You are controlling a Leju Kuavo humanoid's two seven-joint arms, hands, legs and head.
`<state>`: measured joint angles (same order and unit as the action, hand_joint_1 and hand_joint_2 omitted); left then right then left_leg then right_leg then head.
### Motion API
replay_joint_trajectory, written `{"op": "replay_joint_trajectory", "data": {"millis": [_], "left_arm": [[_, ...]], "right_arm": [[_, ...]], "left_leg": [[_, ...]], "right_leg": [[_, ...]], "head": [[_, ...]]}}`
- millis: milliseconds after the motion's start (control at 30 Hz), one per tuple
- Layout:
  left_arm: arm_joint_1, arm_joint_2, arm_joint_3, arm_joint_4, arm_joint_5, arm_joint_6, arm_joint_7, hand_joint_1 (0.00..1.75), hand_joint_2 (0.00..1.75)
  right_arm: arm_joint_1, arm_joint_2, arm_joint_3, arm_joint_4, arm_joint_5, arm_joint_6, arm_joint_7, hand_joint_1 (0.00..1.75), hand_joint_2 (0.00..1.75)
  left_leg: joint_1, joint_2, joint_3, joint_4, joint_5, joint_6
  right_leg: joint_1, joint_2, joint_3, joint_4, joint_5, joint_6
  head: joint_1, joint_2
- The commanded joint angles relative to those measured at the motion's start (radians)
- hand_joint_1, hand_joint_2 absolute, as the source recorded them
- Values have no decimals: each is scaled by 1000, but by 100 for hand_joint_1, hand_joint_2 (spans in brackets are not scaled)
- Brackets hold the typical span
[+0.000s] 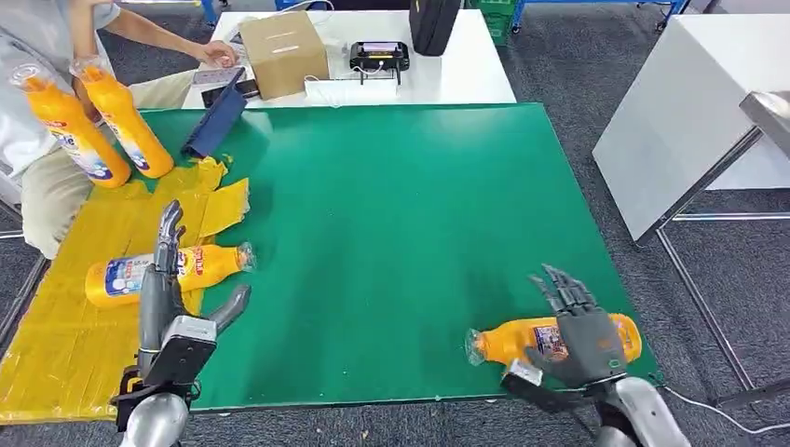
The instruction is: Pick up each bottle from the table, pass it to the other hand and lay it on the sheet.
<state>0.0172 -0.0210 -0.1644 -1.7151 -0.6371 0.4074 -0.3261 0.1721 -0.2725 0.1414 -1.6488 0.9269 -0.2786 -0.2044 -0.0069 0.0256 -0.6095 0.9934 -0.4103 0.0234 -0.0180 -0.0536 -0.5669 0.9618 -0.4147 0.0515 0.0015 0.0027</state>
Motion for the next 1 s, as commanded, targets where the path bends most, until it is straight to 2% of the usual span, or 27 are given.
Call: {"op": "replay_joint_trajectory", "data": {"millis": [33, 300, 400, 467, 600, 1000], "left_arm": [[-28, -20, 1, 66, 14, -2, -14, 0, 175], [-30, -24, 2, 70, 16, -2, -15, 0, 175], [-25, -28, 7, 62, 18, -7, -9, 0, 175], [-23, -28, 7, 59, 18, -8, -7, 0, 175], [-24, -28, 2, 61, 22, -15, -2, 0, 175], [-41, -21, -16, 81, 39, -16, -5, 0, 175]], "right_arm": [[15, 62, 147, -155, -88, 66, -47, 0, 175], [4, 48, 171, -124, -71, 70, -43, 0, 175], [1, 15, 173, -74, 59, 80, 80, 0, 175], [1, 9, 170, -57, 53, 75, 74, 0, 175], [10, -48, 145, 37, 126, 120, 190, 0, 175], [19, -76, 113, 109, 81, 149, 206, 0, 175]], "left_leg": [[2, -2, 3, 0, -2, -2], [2, -3, 0, -1, -2, -2], [1, -2, -2, 0, -1, -2], [2, -3, 0, -1, -2, -3], [2, -3, 0, -1, -2, -2], [2, -5, -1, -1, -2, -2]], "right_leg": [[2, 3, 3, -1, -2, -3], [1, 4, 0, -1, -3, -4], [1, 3, -2, -1, -3, -3], [1, 4, 1, -1, -4, -4], [1, 3, 1, -2, -3, -3], [1, 2, 0, -2, -3, -4]], "head": [[1, 0], [1, 0], [1, 0], [1, 0], [1, 0], [0, 0]]}}
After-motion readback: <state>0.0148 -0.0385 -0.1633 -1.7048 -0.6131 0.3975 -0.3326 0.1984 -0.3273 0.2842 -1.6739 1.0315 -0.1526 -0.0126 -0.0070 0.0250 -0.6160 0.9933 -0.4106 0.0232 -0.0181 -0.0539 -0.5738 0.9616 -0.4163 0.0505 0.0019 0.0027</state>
